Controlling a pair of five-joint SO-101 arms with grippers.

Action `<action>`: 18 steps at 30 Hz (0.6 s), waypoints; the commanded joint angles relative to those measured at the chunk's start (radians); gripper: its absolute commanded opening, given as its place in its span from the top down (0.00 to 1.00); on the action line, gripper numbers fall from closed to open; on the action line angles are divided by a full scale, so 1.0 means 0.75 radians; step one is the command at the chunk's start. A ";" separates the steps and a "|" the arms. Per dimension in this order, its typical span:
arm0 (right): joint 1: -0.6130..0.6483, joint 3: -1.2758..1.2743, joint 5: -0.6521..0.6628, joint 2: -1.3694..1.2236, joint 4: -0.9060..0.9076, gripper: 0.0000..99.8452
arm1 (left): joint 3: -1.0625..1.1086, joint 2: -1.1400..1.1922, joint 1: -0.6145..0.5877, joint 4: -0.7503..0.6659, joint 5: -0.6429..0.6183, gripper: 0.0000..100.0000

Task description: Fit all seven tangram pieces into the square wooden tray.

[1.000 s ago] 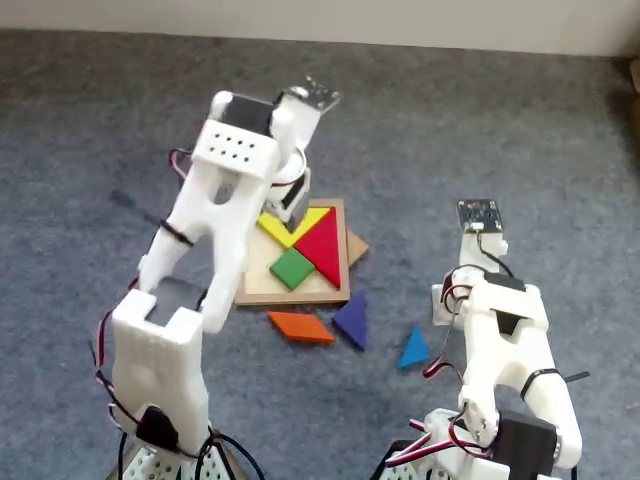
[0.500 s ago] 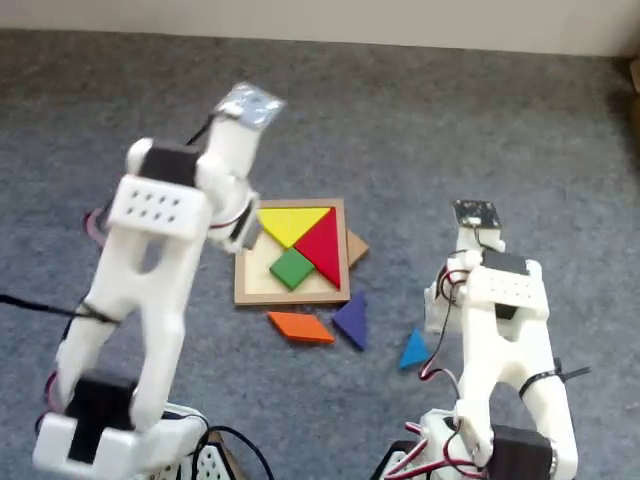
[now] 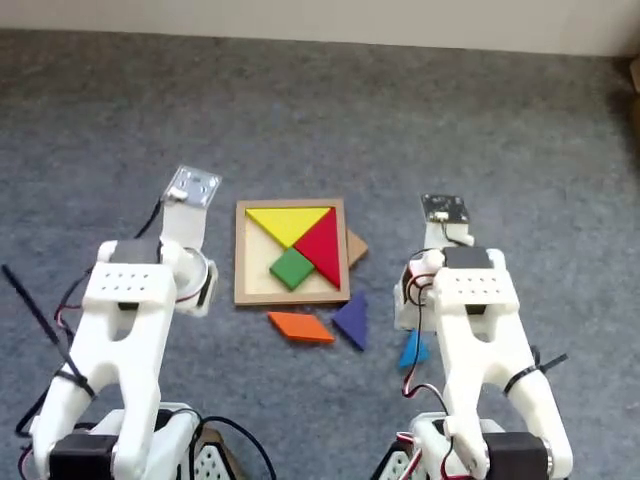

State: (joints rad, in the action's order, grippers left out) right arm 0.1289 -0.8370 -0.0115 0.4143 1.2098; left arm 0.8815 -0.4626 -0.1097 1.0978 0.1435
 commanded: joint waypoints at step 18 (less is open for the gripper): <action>-0.007 -0.392 -0.513 0.036 -0.457 0.85 | 0.175 -0.038 -0.073 -0.227 0.072 0.82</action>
State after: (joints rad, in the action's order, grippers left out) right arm 0.1811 -1.1116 -0.3920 0.4312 0.8769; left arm 1.0150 -0.4641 -0.1542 0.9383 0.1880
